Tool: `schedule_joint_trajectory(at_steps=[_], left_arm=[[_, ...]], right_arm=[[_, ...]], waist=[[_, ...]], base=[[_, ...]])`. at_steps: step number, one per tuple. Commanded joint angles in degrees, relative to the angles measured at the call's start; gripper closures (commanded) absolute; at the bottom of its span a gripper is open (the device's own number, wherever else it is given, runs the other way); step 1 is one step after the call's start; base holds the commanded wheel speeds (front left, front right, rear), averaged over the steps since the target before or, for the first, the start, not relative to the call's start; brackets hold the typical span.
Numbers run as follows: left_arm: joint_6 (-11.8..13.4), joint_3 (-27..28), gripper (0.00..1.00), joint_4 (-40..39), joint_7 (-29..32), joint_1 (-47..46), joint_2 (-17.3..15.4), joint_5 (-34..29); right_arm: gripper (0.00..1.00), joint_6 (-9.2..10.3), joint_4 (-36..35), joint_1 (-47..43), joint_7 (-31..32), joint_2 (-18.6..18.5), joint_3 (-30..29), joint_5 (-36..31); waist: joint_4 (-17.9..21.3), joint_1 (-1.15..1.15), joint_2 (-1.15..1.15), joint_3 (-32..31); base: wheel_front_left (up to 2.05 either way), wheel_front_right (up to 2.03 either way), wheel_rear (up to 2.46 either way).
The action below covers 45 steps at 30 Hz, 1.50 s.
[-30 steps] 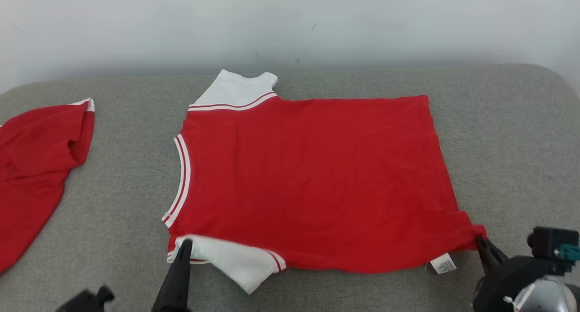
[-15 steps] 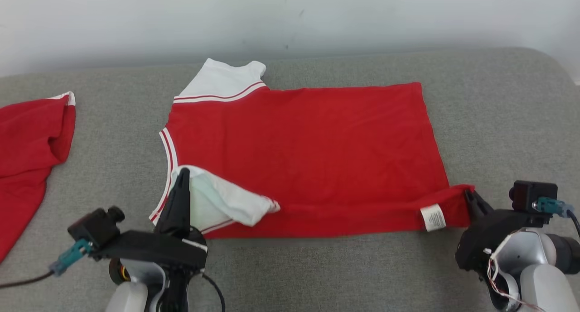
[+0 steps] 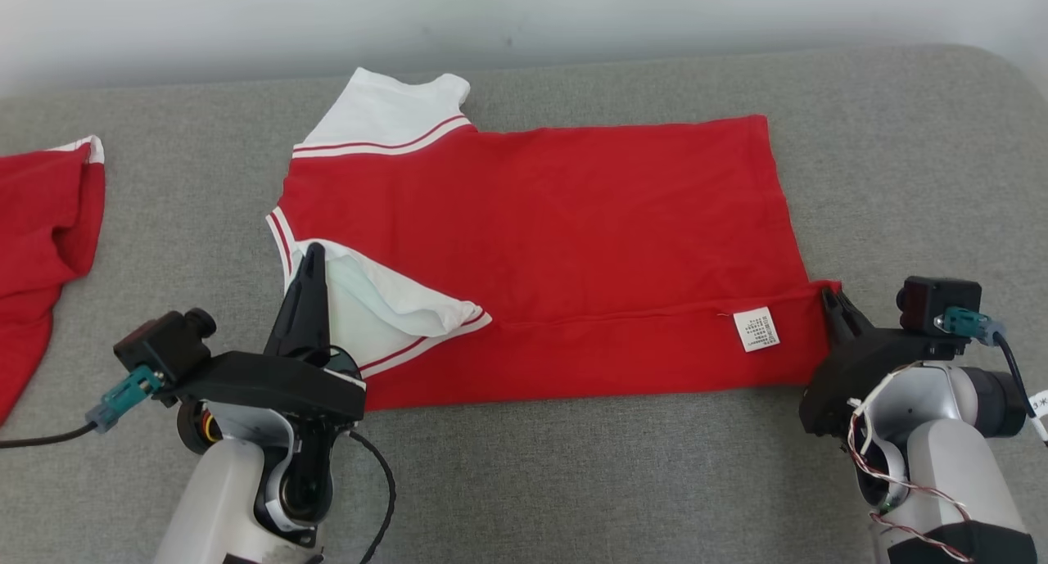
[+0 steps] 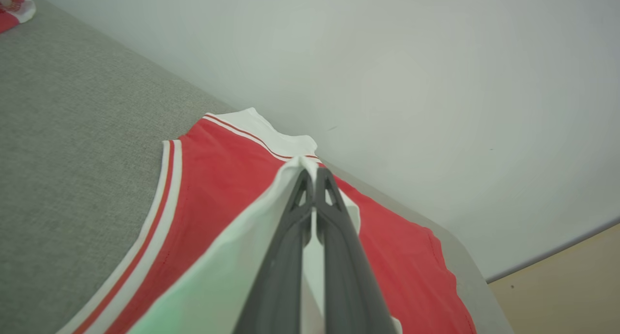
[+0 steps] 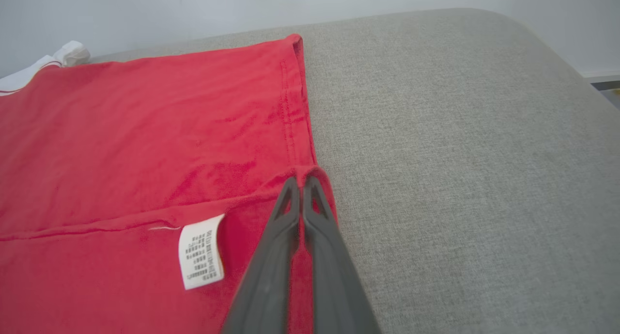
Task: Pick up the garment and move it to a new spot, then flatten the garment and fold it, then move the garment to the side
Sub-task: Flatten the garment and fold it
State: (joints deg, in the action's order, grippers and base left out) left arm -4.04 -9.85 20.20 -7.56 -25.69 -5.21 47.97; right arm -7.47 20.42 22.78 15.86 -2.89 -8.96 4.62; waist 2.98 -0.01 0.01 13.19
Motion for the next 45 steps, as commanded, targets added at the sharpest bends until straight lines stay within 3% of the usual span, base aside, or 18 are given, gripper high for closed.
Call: schedule_joint_trajectory(at_steps=[1,13,23,24,25,26,27,34,45], left_arm=[[-0.2,-0.03,1.0,0.58,-0.56,-0.89,-0.43,-0.83],[-0.94,-0.9,1.0,3.22,-1.85,-5.81,-1.13,-1.88],[-0.81,-3.13,1.0,8.33,-1.14,-9.36,-1.3,-3.97],[-0.43,-3.37,1.0,9.47,-0.84,-9.82,-1.46,-4.3],[0.12,-3.56,0.78,10.44,-0.87,-10.3,-1.66,-4.92],[0.72,-3.63,0.27,11.41,-1.48,-10.9,-2.13,-5.61],[1.24,-3.6,0.0,12.38,-1.64,-11.22,-2.17,-5.77],[3.06,-3.56,0.0,13.85,-6.3,-9.63,-4.55,-10.19],[7.01,-5.93,0.0,8.0,-5.38,4.08,-8.4,-15.92]], right_arm=[[1.0,-0.07,0.46,0.96,-0.75,0.02,0.37,-0.42],[1.0,-0.07,4.08,4.18,-5.41,-0.01,-1.45,-1.79],[1.0,-0.07,7.53,5.52,-5.64,0.0,-2.32,-2.45],[0.53,-0.07,8.05,5.46,-5.5,0.01,-1.99,-2.22],[0.0,-0.07,8.57,5.6,-5.22,0.02,-1.89,-1.48],[0.0,-0.07,9.08,5.98,-5.13,0.0,-1.64,-0.88],[0.0,-0.07,9.3,6.35,-5.41,0.0,-1.26,-0.53],[0.0,-0.07,8.44,4.59,-6.3,0.0,-1.3,1.99],[0.0,-0.07,-1.53,-4.07,5.27,0.0,-3.86,2.08]], waist=[[-0.1,0.01,-0.01,0.64],[-0.6,0.01,-0.01,2.18],[-0.32,0.01,-0.01,3.24],[-0.25,0.01,-0.01,3.32],[-0.16,0.01,-0.01,3.37],[0.0,0.01,-0.01,3.39],[0.15,0.01,-0.01,3.37],[0.17,0.01,-0.01,2.13],[-0.63,0.01,-0.01,-0.54]], base=[[0.0,0.0,0.0],[0.0,0.0,0.0],[0.0,0.0,0.0],[0.0,0.0,0.0],[0.0,0.0,0.0],[0.0,0.0,0.0],[0.0,0.0,0.0],[0.0,0.0,0.0],[0.0,0.0,0.0]])
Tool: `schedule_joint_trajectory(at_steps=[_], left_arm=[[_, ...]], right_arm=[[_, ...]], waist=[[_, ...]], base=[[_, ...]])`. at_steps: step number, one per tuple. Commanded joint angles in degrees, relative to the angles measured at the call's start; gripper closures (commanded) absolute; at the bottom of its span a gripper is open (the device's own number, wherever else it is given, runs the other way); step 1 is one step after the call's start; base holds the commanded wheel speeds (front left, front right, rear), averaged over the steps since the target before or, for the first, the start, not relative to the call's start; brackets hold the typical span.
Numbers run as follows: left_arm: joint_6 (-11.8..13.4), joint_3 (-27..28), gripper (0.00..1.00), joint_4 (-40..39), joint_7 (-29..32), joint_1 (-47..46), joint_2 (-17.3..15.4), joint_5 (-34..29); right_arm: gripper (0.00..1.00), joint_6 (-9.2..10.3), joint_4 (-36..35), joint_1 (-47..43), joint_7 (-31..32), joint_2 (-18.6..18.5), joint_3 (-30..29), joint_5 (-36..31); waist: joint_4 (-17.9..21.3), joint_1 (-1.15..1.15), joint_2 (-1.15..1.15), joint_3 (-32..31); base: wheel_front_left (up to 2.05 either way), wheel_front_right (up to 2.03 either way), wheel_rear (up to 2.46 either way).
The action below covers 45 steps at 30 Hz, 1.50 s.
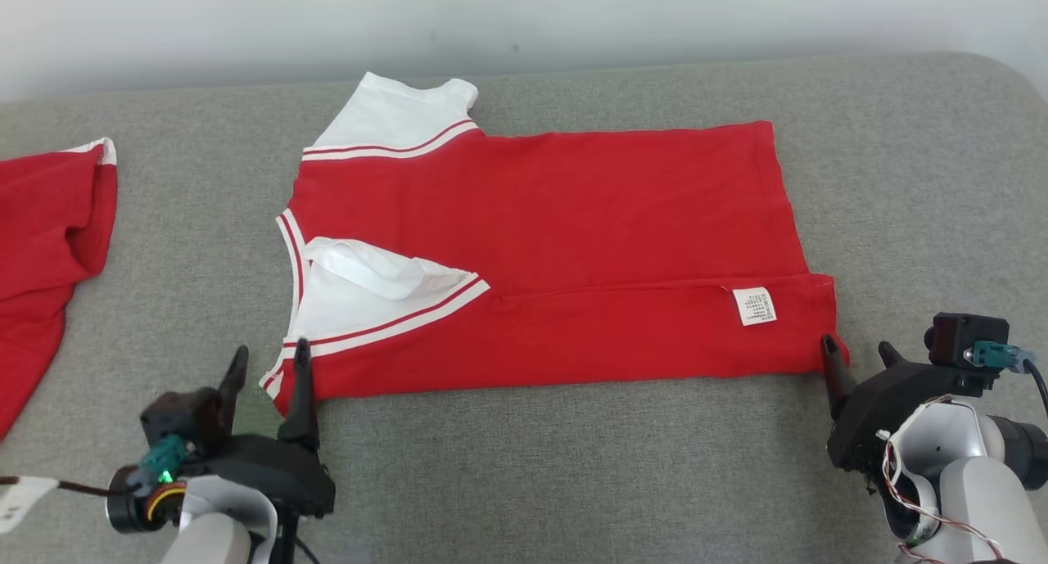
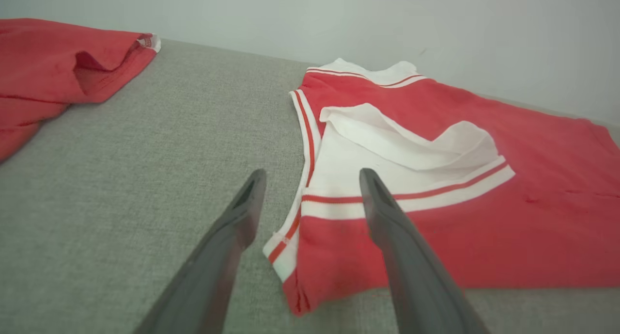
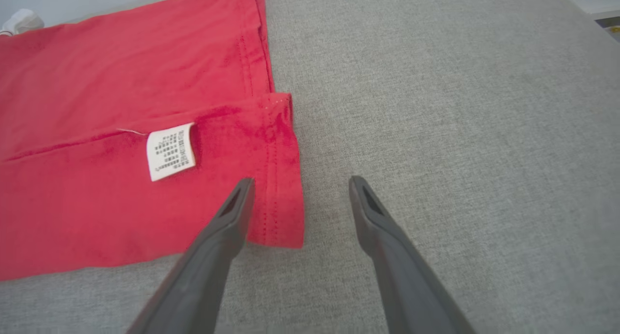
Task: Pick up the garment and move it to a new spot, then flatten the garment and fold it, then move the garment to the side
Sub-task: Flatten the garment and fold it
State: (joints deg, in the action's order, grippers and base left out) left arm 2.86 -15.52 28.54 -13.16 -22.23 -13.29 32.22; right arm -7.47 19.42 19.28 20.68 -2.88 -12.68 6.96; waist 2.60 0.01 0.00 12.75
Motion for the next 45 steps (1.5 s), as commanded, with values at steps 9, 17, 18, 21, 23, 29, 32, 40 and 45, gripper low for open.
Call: schedule_joint_trajectory(at_steps=[9,17,18,21,23,29,32,40,45], left_arm=[[3.68,-2.94,0.0,1.63,6.47,1.88,-0.64,-1.96],[4.1,-3.42,0.78,5.08,9.06,-0.35,0.13,-1.06],[3.94,-3.54,1.0,5.35,8.98,-0.64,0.26,-1.03],[3.83,-3.78,1.0,5.81,9.17,-1.05,0.43,-0.9],[3.56,-3.9,1.0,6.1,8.91,-1.52,0.64,-0.78],[3.05,-3.97,1.0,7.4,8.14,-2.01,0.91,-0.4],[3.14,-3.88,1.0,7.99,7.64,-2.23,0.76,-0.24],[2.97,-4.47,1.0,8.64,6.98,-2.53,1.34,0.07],[2.05,-4.87,1.0,8.98,6.34,-2.17,1.47,0.4]], right_arm=[[0.0,-0.07,-4.6,-2.06,4.48,0.0,1.12,-0.4],[0.0,-0.07,-4.8,-1.26,6.7,0.0,1.31,-2.04],[0.0,-0.07,-4.69,-1.0,6.83,0.0,1.22,-2.42],[0.0,-0.07,-4.44,-0.41,6.74,-0.01,0.99,-3.12],[0.0,-0.07,-3.78,0.11,6.78,0.03,1.11,-3.04],[0.0,-0.07,-0.41,1.9,8.1,0.01,1.97,-2.89],[0.0,-0.07,1.36,2.52,8.97,0.09,2.92,-2.68],[0.62,-0.08,4.73,2.71,13.86,0.26,4.11,-2.97],[1.0,-0.07,3.48,2.05,13.92,0.11,3.76,-3.26]], waist=[[-0.6,-0.01,0.0,0.17],[-0.03,-0.01,0.0,1.63],[0.0,-0.01,0.0,1.82],[0.02,-0.01,0.0,2.18],[-0.03,-0.01,0.0,2.45],[-0.58,-0.01,0.0,2.81],[-0.9,-0.01,0.0,2.79],[-1.69,-0.01,0.0,2.67],[-1.54,-0.01,0.0,2.33]], base=[[0.0,0.0,0.0],[0.0,0.0,0.0],[0.0,0.0,0.0],[0.0,0.0,0.0],[0.0,0.0,0.0],[0.0,0.0,0.0],[0.0,0.0,0.0],[0.0,0.0,0.0],[0.0,0.0,0.0]])
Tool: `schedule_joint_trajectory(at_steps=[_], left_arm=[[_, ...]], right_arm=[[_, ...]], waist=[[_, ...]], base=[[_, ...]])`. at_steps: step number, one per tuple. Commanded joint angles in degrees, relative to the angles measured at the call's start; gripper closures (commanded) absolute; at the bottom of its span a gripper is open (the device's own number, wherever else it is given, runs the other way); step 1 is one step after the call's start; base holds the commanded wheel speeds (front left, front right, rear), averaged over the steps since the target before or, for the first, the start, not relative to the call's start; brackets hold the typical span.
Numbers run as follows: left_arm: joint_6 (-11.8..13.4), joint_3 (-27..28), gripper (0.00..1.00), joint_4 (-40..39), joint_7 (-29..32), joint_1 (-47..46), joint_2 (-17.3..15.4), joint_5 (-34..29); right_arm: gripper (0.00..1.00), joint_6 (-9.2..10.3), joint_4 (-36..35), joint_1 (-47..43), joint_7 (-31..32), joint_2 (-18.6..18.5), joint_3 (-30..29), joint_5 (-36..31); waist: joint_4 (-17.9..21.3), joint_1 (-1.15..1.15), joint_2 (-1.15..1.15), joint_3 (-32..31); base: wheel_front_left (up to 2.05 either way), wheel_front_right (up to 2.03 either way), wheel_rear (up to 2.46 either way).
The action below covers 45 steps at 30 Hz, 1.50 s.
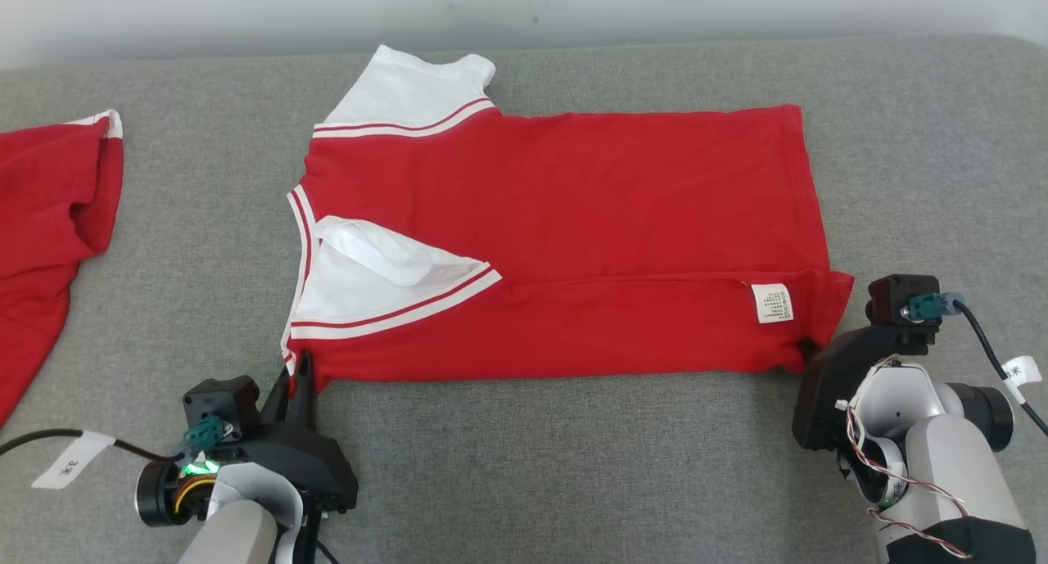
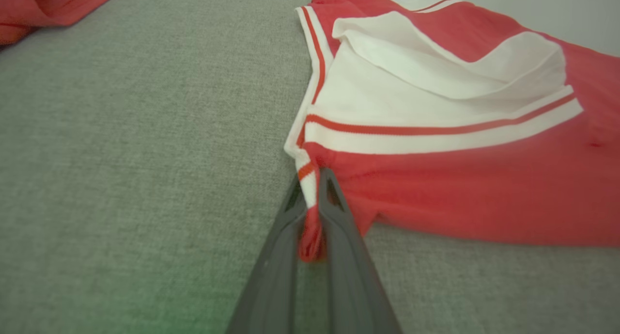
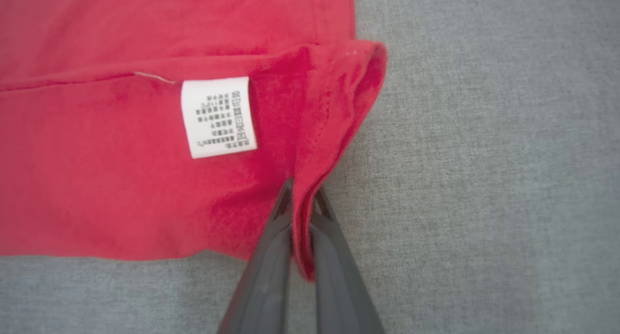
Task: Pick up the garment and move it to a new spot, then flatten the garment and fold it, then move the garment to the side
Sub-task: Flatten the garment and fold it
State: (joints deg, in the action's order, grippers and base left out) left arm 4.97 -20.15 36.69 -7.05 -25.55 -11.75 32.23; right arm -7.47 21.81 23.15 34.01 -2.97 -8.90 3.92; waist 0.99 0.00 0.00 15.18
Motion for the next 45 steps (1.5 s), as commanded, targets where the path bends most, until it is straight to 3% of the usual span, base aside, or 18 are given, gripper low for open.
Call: schedule_joint_trajectory(at_steps=[1,9,19,31,42,43,44,45], left_arm=[[-0.36,-0.15,1.0,0.79,-0.36,1.28,-0.02,0.56],[-1.92,1.43,1.0,-2.74,-2.54,3.55,1.08,3.57],[-1.17,2.61,1.0,-14.04,-1.71,11.58,0.52,6.55],[4.13,1.31,1.0,-30.5,3.19,27.5,-1.54,7.84],[6.53,1.2,1.0,-29.46,3.45,30.88,-3.54,5.87],[6.27,0.87,1.0,-29.02,4.09,30.96,-3.52,6.18],[6.35,0.69,0.78,-28.75,4.22,30.99,-3.59,6.13],[6.34,0.66,0.0,-28.6,4.15,30.9,-3.63,6.02]], right_arm=[[1.0,-0.07,0.7,-1.94,0.21,0.09,-0.4,-0.45],[1.0,0.01,-2.83,-3.36,-1.65,0.06,-2.68,2.61],[1.0,0.01,-11.26,-9.68,0.88,0.07,-3.89,6.1],[1.0,0.01,-22.32,-23.27,6.72,0.07,-6.68,10.96],[1.0,0.01,-23.29,-29.38,7.97,0.06,-5.15,13.7],[0.64,0.01,-23.15,-29.4,7.71,0.05,-4.93,13.79],[0.0,0.01,-22.82,-29.5,7.6,0.05,-4.73,14.18],[0.0,0.01,-22.49,-29.61,7.57,0.07,-4.58,14.23]], waist=[[0.15,0.0,0.0,-0.3],[-0.02,0.0,0.0,-2.71],[-0.74,0.0,0.0,-5.63],[-2.34,0.0,0.0,-8.74],[-2.34,0.0,0.0,-10.04],[-2.33,0.0,0.0,-10.08],[-2.31,0.0,0.0,-10.09],[-2.3,0.0,0.0,-10.1]], base=[[0.0,0.0,0.0],[0.0,0.0,0.0],[0.0,0.0,0.0],[0.0,0.0,0.0],[0.0,0.0,0.0],[0.0,0.0,0.0],[0.0,0.0,0.0],[0.0,0.0,0.0]])
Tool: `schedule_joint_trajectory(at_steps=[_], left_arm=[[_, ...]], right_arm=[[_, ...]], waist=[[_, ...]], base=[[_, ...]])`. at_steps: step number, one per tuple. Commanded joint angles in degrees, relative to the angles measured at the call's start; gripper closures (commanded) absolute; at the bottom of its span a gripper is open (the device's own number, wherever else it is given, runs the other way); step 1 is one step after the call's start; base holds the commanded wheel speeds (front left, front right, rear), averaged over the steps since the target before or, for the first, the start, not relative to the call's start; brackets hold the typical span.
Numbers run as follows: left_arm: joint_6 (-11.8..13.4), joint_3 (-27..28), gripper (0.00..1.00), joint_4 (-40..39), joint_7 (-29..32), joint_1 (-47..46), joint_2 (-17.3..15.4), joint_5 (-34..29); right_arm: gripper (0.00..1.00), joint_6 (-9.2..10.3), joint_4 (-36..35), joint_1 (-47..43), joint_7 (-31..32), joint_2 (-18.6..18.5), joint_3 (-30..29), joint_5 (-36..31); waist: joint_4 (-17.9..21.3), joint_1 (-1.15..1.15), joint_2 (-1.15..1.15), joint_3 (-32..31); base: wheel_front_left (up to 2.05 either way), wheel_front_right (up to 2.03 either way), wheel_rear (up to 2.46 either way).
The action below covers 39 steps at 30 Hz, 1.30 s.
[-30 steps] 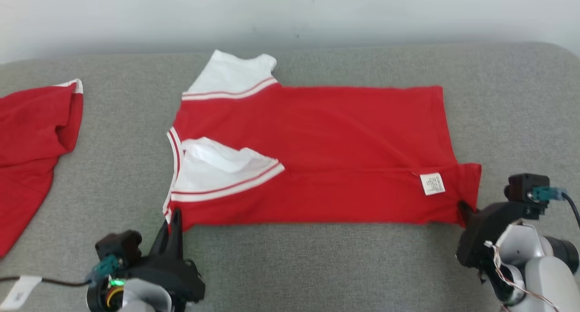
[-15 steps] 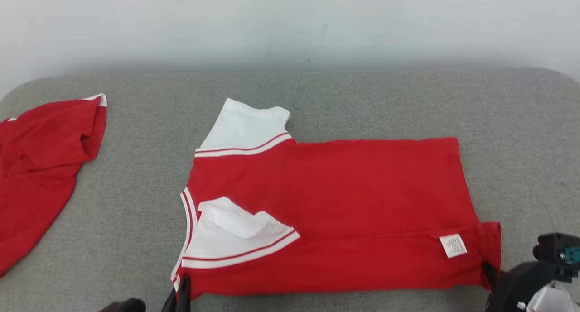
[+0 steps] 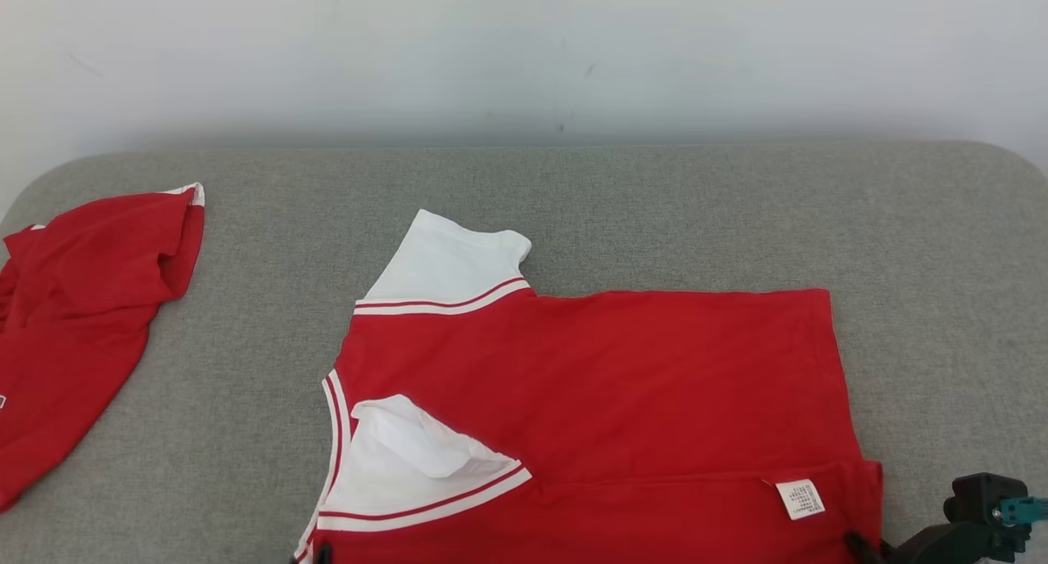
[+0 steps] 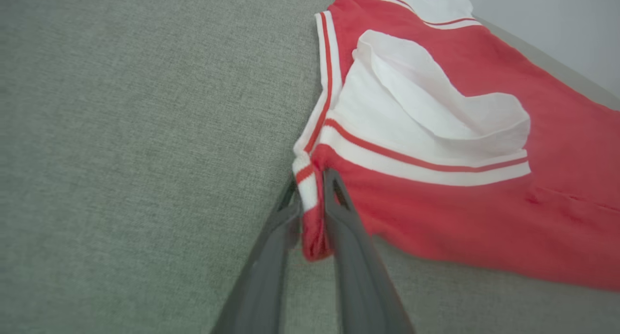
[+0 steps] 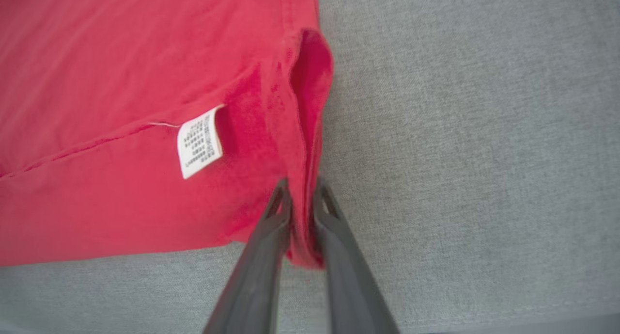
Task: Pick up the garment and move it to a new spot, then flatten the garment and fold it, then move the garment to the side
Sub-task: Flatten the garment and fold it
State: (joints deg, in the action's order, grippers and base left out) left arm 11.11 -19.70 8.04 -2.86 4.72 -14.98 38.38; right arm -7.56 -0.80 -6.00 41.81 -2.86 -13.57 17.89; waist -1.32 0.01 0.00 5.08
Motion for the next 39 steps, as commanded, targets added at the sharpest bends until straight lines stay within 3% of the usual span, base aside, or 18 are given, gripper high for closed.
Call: schedule_joint_trajectory(at_steps=[1,8,14,21,27,33,39], left_arm=[[0.58,0.46,0.0,0.53,-0.22,0.66,-0.22,0.02],[0.1,2.0,0.0,4.28,-3.47,-0.51,-1.0,0.0],[-2.4,3.31,0.0,7.42,-7.28,-3.42,-2.6,-0.39],[-4.69,2.33,0.0,9.05,-6.27,-11.64,-3.91,-1.87],[-6.36,-0.94,0.0,12.27,-0.33,-24.81,-4.76,-4.87],[-9.79,-7.08,0.0,20.12,11.3,-41.26,-5.4,-9.6],[-11.44,-7.3,0.0,26.73,19.04,-54.48,-6.58,-10.11]], right_arm=[[0.0,0.11,0.34,-0.57,-0.26,-0.04,0.18,0.2],[0.0,0.11,-0.64,0.01,-1.81,-0.03,-1.19,-1.0],[0.0,0.11,-2.14,1.56,-3.43,-0.04,-0.98,-2.19],[0.0,0.11,-3.85,6.61,-3.36,-0.02,0.03,-5.92],[0.0,0.11,-1.71,16.42,-4.98,-0.01,2.64,-10.24],[0.0,0.11,0.84,24.85,-5.32,-0.02,7.92,-11.75],[0.0,0.11,1.67,30.14,-6.01,0.0,11.69,-11.31]], waist=[[-0.01,-0.01,0.0,-0.04],[-0.28,-0.01,0.0,-0.25],[0.1,-0.01,0.0,-0.71],[1.15,-0.01,0.0,0.78],[3.02,-0.01,0.0,5.3],[5.98,-0.01,0.0,11.79],[9.82,-0.01,0.0,18.41]], base=[[0.0,0.0,0.0],[0.0,0.0,0.0],[0.0,0.0,0.0],[0.0,0.0,0.0],[0.0,0.0,0.0],[0.0,0.0,0.0],[0.0,0.0,0.0]])
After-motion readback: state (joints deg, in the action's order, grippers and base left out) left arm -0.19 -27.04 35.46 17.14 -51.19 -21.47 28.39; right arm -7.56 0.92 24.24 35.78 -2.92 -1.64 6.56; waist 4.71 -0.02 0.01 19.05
